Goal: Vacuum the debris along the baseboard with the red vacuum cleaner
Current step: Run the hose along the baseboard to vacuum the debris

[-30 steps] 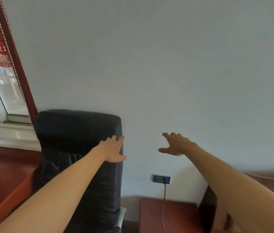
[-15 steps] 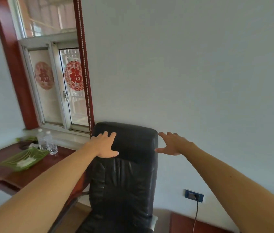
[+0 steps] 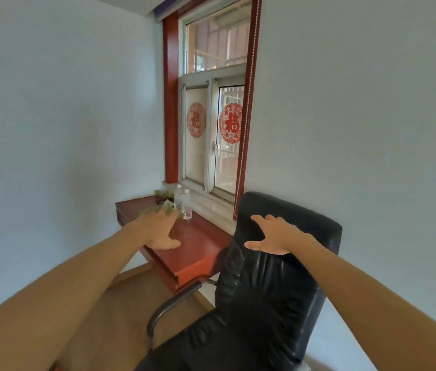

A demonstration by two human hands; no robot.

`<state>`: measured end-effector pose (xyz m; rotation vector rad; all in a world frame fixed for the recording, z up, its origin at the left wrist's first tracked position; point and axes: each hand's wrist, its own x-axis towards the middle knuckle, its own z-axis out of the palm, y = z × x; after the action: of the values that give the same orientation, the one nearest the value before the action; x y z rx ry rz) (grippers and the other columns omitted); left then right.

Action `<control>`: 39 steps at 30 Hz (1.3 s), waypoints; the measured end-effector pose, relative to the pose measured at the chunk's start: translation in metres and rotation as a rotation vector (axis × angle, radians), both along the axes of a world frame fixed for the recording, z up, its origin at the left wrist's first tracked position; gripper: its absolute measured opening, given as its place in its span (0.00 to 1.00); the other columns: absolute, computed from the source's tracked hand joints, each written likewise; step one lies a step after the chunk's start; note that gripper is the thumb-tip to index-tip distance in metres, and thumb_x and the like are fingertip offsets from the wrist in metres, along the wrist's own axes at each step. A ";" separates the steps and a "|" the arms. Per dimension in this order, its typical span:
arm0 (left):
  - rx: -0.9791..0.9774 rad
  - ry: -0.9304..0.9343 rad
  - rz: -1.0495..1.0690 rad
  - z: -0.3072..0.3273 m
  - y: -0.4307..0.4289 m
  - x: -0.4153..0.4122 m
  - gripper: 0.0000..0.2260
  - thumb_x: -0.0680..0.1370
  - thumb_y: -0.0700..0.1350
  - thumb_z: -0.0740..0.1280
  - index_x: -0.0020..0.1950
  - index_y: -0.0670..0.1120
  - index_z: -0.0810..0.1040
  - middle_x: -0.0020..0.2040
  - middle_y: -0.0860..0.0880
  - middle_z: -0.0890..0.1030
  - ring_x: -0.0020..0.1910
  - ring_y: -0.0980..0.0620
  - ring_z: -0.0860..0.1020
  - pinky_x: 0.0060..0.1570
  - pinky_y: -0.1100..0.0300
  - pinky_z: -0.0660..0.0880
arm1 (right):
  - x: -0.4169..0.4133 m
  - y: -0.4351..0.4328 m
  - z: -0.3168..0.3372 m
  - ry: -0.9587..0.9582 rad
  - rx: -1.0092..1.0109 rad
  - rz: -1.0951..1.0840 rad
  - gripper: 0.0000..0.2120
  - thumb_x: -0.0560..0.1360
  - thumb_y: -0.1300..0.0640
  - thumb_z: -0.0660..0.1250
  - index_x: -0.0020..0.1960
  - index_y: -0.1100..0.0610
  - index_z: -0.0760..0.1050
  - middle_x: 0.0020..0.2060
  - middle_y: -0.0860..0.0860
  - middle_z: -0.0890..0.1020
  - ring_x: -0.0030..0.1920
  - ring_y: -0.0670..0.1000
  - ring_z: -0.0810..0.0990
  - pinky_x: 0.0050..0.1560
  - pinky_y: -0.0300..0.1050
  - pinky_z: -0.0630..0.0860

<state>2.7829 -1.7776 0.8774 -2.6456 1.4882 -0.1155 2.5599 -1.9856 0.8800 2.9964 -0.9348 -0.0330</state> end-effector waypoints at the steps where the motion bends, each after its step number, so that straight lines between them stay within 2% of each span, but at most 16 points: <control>1: 0.011 -0.006 0.039 -0.001 0.018 0.004 0.39 0.76 0.64 0.63 0.79 0.47 0.52 0.77 0.42 0.61 0.73 0.40 0.65 0.67 0.43 0.66 | 0.011 0.008 0.000 0.000 0.009 0.038 0.42 0.76 0.32 0.62 0.81 0.49 0.50 0.77 0.57 0.62 0.75 0.62 0.63 0.70 0.63 0.67; 5: 0.044 -0.033 0.206 0.000 0.098 0.022 0.39 0.77 0.64 0.62 0.80 0.47 0.50 0.74 0.40 0.64 0.68 0.39 0.69 0.65 0.43 0.69 | 0.063 0.053 -0.002 -0.015 0.057 0.185 0.42 0.76 0.33 0.62 0.81 0.49 0.49 0.78 0.57 0.61 0.76 0.62 0.62 0.72 0.61 0.65; 9: 0.055 -0.010 0.377 -0.001 0.191 0.036 0.40 0.78 0.64 0.61 0.81 0.48 0.46 0.76 0.40 0.61 0.71 0.39 0.67 0.67 0.42 0.67 | 0.119 0.116 -0.003 0.003 0.086 0.331 0.44 0.76 0.31 0.61 0.82 0.47 0.45 0.79 0.56 0.59 0.77 0.60 0.62 0.74 0.58 0.63; 12: 0.046 0.000 0.496 0.001 0.263 0.041 0.40 0.78 0.63 0.61 0.80 0.48 0.45 0.76 0.40 0.61 0.71 0.39 0.67 0.67 0.42 0.65 | 0.164 0.179 0.005 -0.006 0.102 0.456 0.44 0.76 0.32 0.61 0.82 0.50 0.47 0.80 0.55 0.57 0.78 0.58 0.59 0.75 0.55 0.60; 15: 0.026 0.010 0.607 0.002 0.336 0.045 0.40 0.78 0.63 0.61 0.80 0.48 0.45 0.76 0.40 0.61 0.71 0.39 0.67 0.67 0.42 0.66 | 0.210 0.252 0.015 -0.021 0.065 0.607 0.43 0.76 0.31 0.61 0.80 0.53 0.52 0.76 0.56 0.66 0.74 0.58 0.67 0.71 0.53 0.66; 17: 0.017 0.007 0.684 0.003 0.385 0.047 0.40 0.78 0.63 0.61 0.80 0.48 0.45 0.76 0.41 0.61 0.71 0.39 0.67 0.67 0.42 0.66 | 0.236 0.303 0.019 -0.022 0.047 0.687 0.43 0.75 0.30 0.61 0.80 0.51 0.52 0.73 0.57 0.69 0.71 0.59 0.70 0.69 0.55 0.69; 21: 0.020 0.014 0.820 0.001 0.487 0.043 0.39 0.78 0.62 0.61 0.80 0.48 0.46 0.75 0.41 0.62 0.70 0.39 0.68 0.66 0.43 0.67 | 0.272 0.405 0.015 -0.010 0.030 0.805 0.42 0.76 0.32 0.61 0.81 0.49 0.48 0.78 0.56 0.60 0.75 0.61 0.63 0.72 0.61 0.66; 25: 0.046 0.015 0.903 -0.002 0.583 0.043 0.38 0.78 0.62 0.61 0.80 0.49 0.47 0.72 0.41 0.65 0.66 0.39 0.71 0.63 0.42 0.70 | 0.300 0.500 0.004 0.022 -0.006 0.875 0.41 0.76 0.31 0.60 0.81 0.48 0.48 0.78 0.56 0.60 0.75 0.61 0.63 0.70 0.62 0.67; 30: 0.049 0.013 0.947 -0.002 0.676 0.055 0.38 0.78 0.63 0.61 0.80 0.49 0.47 0.74 0.39 0.63 0.67 0.38 0.70 0.65 0.40 0.68 | 0.328 0.593 -0.003 0.025 -0.035 0.921 0.41 0.76 0.31 0.60 0.81 0.48 0.48 0.77 0.55 0.61 0.75 0.60 0.62 0.69 0.62 0.68; 39: 0.045 0.056 0.978 -0.021 0.760 0.097 0.38 0.78 0.63 0.61 0.81 0.49 0.47 0.76 0.39 0.60 0.71 0.37 0.67 0.69 0.38 0.64 | 0.383 0.669 -0.019 0.057 -0.056 0.931 0.41 0.77 0.32 0.60 0.81 0.48 0.48 0.77 0.55 0.61 0.75 0.61 0.62 0.70 0.62 0.67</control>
<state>2.8795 -1.0177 0.8563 -3.0011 0.0769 0.0751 2.9427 -1.3164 0.8610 3.0200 0.4969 -0.0821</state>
